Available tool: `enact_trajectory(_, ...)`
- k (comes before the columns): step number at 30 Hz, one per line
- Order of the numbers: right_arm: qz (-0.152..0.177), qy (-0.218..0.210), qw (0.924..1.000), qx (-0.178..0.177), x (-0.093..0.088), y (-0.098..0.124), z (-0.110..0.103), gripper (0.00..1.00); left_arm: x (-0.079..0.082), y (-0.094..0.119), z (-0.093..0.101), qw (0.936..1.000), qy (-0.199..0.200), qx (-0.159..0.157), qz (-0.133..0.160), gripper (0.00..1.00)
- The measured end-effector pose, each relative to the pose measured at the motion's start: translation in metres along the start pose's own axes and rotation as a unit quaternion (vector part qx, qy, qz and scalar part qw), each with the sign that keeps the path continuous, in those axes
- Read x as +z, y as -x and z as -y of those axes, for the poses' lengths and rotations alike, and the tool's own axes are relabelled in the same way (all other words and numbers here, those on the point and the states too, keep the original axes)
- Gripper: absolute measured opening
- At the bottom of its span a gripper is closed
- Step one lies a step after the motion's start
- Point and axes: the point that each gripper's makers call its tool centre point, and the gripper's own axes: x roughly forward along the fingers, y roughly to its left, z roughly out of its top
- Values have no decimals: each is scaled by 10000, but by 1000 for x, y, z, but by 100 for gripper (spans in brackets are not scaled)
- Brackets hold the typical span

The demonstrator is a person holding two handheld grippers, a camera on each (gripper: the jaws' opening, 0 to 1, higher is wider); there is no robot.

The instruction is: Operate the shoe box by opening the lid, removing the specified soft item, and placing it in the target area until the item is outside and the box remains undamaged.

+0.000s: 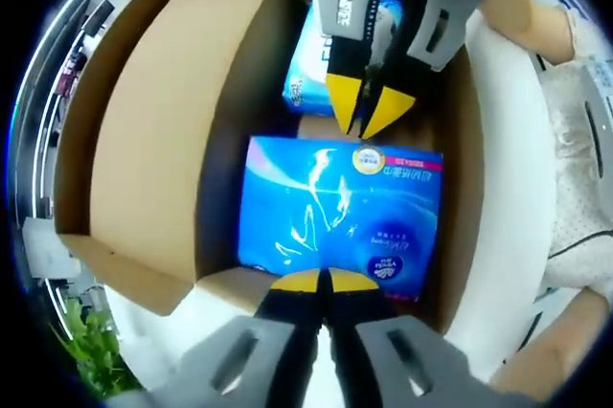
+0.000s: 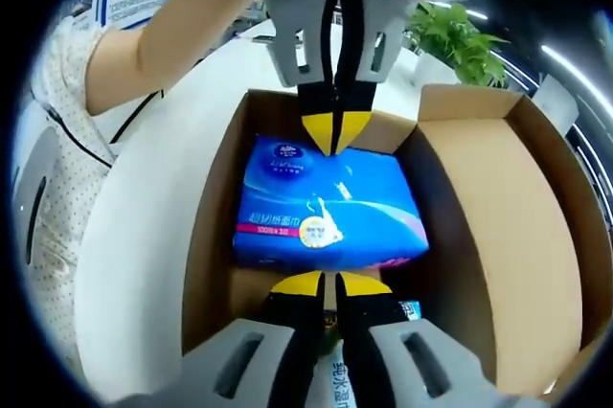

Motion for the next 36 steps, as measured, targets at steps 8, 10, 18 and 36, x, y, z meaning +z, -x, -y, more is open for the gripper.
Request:
enact_trajectory(8,13,66,9999,-86,1,4,2,4,8,0,4,9994,20,-57,342,0)
enact_trajectory(10,-17,95,9999,-120,1,5,3,4,10,0,4,9993,-6,-54,362,0)
enact_trajectory(18,-75,165,9995,-243,0,9,6,4,14,-1,4,9992,-41,30,405,0)
enact_trajectory(36,-108,106,9985,-526,-3,17,18,6,30,49,-28,9599,582,970,2566,12)
